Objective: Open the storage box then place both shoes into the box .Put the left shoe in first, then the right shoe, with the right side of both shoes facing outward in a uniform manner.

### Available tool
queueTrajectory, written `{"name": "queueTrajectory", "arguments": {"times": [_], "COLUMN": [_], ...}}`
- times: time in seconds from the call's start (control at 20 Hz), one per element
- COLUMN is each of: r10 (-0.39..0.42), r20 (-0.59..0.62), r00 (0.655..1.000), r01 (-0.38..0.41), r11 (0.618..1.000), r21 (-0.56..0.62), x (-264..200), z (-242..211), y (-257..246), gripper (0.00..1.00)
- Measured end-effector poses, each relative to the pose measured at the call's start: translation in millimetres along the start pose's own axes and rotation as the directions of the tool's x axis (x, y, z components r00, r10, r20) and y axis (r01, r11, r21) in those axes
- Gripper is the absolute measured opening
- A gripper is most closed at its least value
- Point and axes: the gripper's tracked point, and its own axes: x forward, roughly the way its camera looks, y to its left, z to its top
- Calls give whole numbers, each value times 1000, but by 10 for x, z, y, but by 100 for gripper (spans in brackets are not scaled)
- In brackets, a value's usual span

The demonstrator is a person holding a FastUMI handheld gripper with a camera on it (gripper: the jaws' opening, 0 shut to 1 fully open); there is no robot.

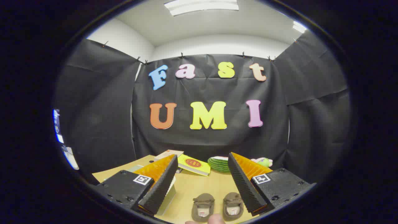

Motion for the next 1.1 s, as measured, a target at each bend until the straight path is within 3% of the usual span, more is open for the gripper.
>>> {"name": "queueTrajectory", "arguments": {"times": [0.25,0.65,1.1], "r10": [33,-17,54], "r20": [-34,-58,-119], "r00": [999,998,991], "r01": [-33,19,-50], "r11": [999,999,998], "r21": [19,32,40], "x": [93,32,-66], "z": [-147,-88,-319], "y": [96,-157,-217], "gripper": [100,100,100]}}
